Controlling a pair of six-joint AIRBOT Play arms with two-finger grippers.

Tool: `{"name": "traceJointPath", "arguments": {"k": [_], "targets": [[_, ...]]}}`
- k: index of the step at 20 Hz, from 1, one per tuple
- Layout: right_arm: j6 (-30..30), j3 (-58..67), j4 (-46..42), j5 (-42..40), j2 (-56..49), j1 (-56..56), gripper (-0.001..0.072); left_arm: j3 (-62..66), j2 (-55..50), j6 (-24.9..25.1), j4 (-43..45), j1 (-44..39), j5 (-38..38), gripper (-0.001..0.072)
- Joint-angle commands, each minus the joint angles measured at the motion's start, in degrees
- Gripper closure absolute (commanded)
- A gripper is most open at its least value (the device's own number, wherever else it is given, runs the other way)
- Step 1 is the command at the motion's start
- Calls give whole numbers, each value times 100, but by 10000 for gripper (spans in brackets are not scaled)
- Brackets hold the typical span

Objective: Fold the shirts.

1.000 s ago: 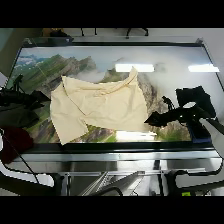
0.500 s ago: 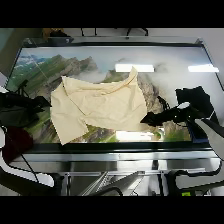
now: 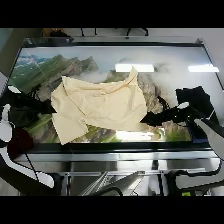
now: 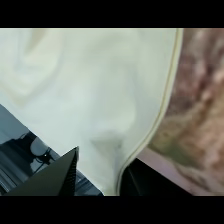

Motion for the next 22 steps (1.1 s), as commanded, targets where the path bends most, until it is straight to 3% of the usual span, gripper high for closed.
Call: {"name": "traceJointPath", "arguments": {"k": [1,2,4,5,8,11,13,17,20,22], "targets": [[-31,-2,-11,398,9,4,375,136,140,4,-28,-24,-66,692],[-146,-2,9,490,15,4,532,136,195,0,-28,-42,-90,693],[-278,20,262,649,133,4,666,136,361,2,-234,-46,-210,694],[-378,101,531,828,278,-7,690,136,527,7,-627,-42,-258,694],[-437,1281,1054,1244,1084,-186,691,442,1314,59,-2011,-31,-431,694],[-435,3517,1967,1261,1650,-986,692,1578,2385,44,-3738,0,-514,695],[-232,5281,2820,1266,1716,-1777,692,2505,3230,44,-4572,136,-28,694],[168,7746,3692,1150,1749,-3287,692,3917,4872,-107,-4612,1414,1233,694],[81,7984,3633,844,2127,-3722,692,3477,6026,114,-4616,2935,1519,694],[-87,7984,3368,807,2223,-3722,691,2837,6424,103,-4695,3338,1427,694]]}}
